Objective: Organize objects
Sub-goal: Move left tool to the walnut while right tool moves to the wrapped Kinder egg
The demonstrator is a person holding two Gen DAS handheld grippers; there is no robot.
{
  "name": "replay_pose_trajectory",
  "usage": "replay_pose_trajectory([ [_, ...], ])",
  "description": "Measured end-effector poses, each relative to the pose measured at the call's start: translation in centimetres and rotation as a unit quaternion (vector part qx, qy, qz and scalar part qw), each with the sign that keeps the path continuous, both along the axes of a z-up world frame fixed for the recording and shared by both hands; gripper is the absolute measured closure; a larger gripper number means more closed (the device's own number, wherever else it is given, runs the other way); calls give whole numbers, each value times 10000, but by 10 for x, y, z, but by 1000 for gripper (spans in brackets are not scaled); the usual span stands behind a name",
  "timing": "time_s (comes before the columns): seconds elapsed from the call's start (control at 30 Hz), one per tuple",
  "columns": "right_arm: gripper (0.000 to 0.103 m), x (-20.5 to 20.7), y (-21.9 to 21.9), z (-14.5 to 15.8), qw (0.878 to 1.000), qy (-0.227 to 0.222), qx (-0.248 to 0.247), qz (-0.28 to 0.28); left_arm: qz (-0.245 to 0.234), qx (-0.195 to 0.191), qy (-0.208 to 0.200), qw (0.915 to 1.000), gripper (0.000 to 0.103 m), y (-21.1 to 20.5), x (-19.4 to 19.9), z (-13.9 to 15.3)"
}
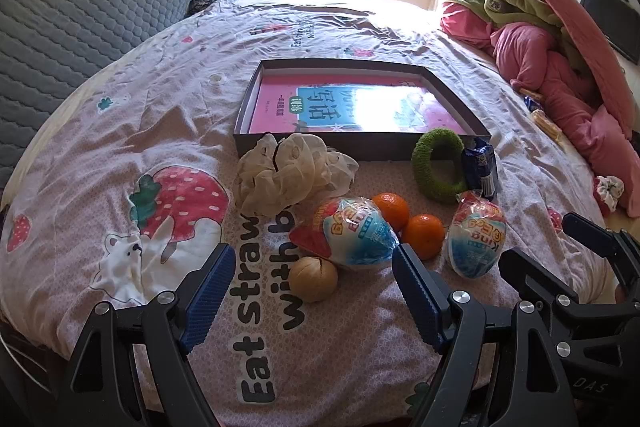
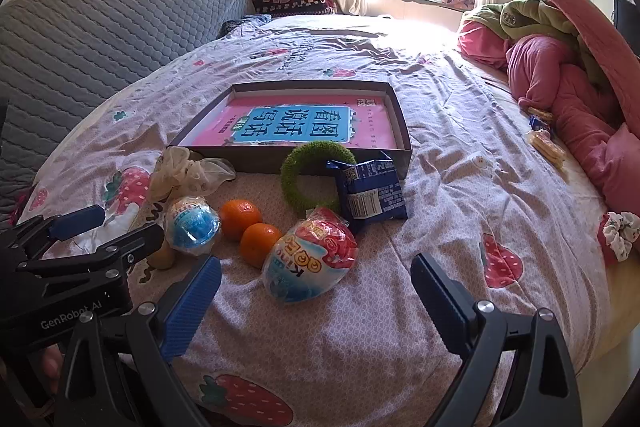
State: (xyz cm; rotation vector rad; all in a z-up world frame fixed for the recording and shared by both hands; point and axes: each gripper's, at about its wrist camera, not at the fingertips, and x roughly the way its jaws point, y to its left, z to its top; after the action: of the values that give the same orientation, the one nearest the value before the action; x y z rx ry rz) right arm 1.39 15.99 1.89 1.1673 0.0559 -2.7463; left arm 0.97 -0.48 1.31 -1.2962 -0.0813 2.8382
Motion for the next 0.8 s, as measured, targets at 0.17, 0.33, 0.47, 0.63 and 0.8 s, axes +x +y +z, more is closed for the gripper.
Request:
replay_pose_trajectory([
  [0.17, 7, 1, -2, 0, 10000, -14, 3, 56, -46, 33, -63, 10000, 22, -1, 1, -3],
  [0.33, 7, 2, -4, -2, 10000, -35, 25, 80, -58, 36, -160, 9998, 22, -2, 3, -9],
  [0.47, 7, 2, -3, -4, 9999, -57, 8, 85, -38, 36, -214, 9998, 22, -4, 3, -11],
  [0.63, 7, 3, -1, -7, 9999, -78, 26, 75, -44, 8, -278, 9996, 22, -5, 4, -15],
  [0.8, 7, 4, 1, -12, 9999, -132, 24, 76, -78, -16, -398, 9992, 22, -5, 5, -22],
])
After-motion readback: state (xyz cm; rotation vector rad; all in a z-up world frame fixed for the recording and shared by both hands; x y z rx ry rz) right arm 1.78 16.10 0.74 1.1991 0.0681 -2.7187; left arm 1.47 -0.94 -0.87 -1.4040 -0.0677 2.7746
